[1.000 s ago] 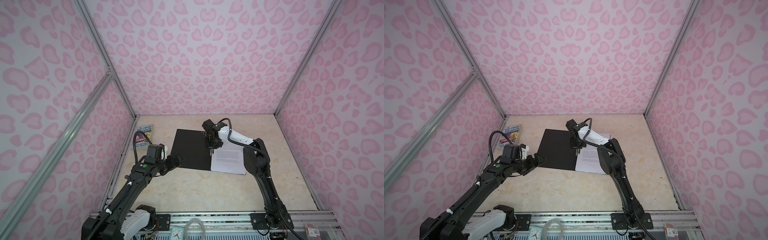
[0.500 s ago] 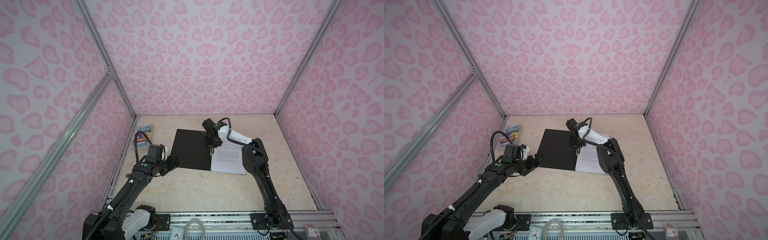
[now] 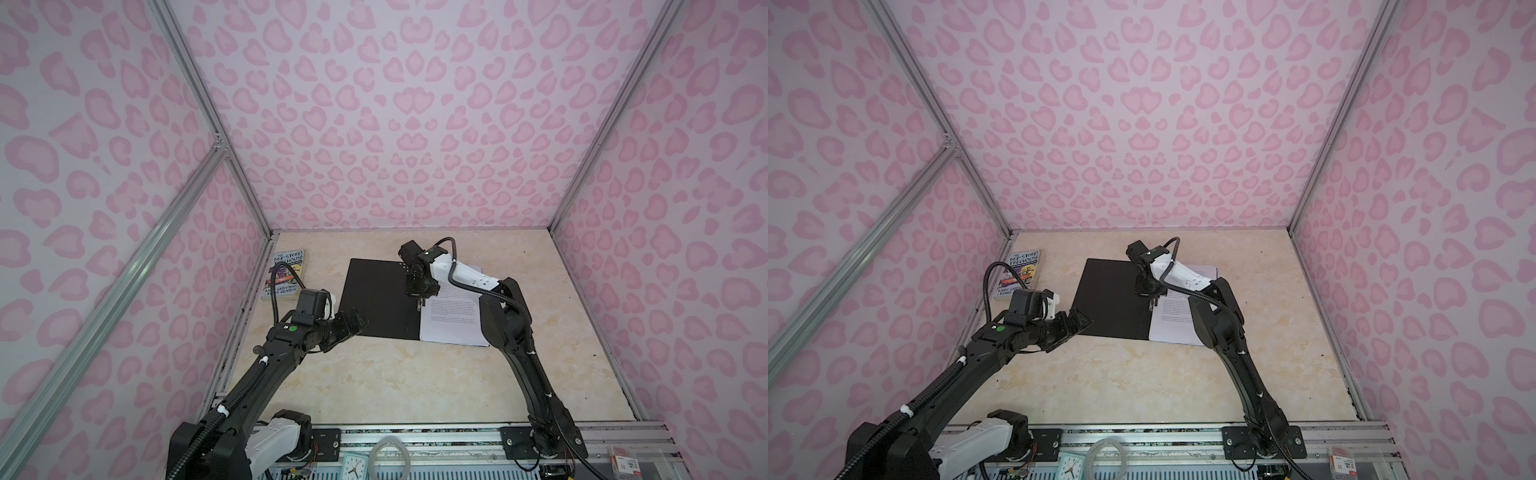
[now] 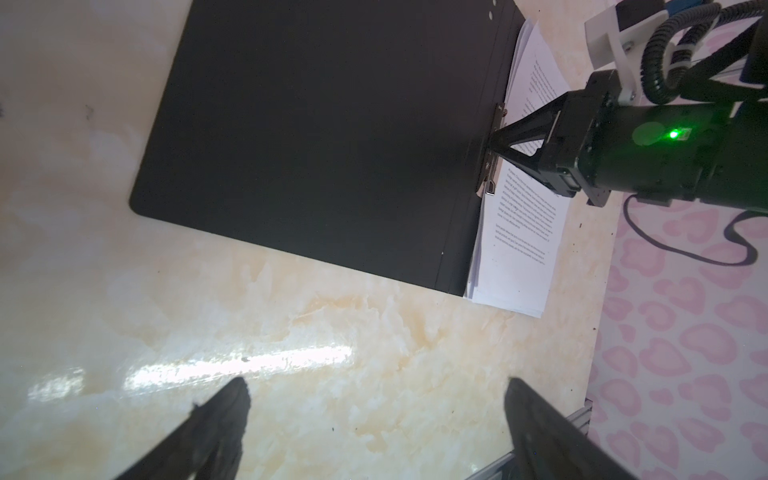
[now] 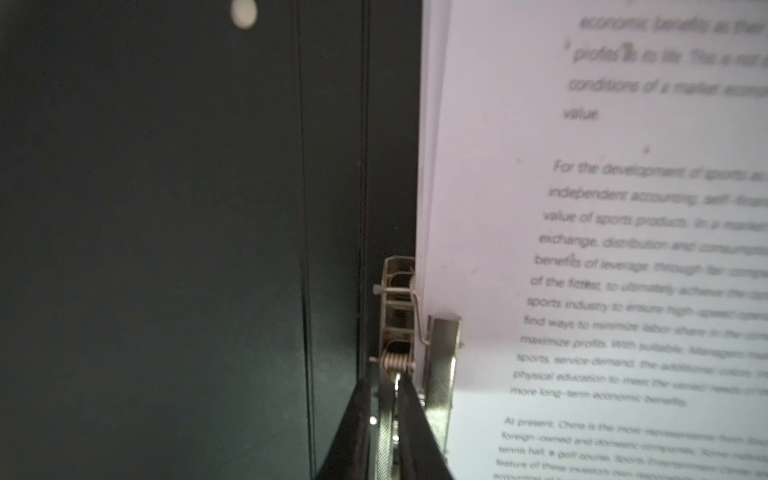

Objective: Put the files into the folder

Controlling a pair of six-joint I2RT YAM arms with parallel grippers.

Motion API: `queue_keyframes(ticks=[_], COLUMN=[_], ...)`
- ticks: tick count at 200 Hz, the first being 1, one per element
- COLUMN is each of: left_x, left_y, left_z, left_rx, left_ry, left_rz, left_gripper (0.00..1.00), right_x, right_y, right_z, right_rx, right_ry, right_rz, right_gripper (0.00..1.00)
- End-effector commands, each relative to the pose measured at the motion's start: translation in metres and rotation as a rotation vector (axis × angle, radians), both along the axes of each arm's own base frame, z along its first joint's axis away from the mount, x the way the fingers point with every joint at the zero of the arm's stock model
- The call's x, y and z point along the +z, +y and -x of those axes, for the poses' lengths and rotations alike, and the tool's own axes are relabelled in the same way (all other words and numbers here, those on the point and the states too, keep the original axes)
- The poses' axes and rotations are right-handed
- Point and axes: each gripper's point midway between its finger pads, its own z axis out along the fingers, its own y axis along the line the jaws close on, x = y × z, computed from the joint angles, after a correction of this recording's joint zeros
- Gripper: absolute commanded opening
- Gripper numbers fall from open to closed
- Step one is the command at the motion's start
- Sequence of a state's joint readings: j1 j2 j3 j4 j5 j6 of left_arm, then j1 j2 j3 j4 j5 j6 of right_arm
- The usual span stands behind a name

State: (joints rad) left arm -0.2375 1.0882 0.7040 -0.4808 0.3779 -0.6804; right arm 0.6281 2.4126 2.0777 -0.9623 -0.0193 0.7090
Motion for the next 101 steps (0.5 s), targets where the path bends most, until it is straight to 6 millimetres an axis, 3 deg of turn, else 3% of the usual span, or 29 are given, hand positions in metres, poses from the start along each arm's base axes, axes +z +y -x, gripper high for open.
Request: queue_keyframes(ticks=[1,23,101], left_x=[0.0,0.0,-0.006], left_y=[0.0,0.0,0.012], left_z=[0.0,0.001,-0.002], left_rx=[-0.007,-0.01,0.032], left_ry=[0.001,0.001,0.024], left_rz=[-0.008,-0.007,-0.076], left_gripper=[0.97,0.97,0.97], right_x=[-0.013,-0.014,-0.03], right_y=[-0.003,-0.005,-0.007], right_z=[0.011,0.01,0.012], right_rx=[-0.036,-0.051,-0.109], right_ry=[0.046,0.047,0.073], right_rz=[0.014,0.027,0.054], right_gripper=[0.15,0.11,0.11])
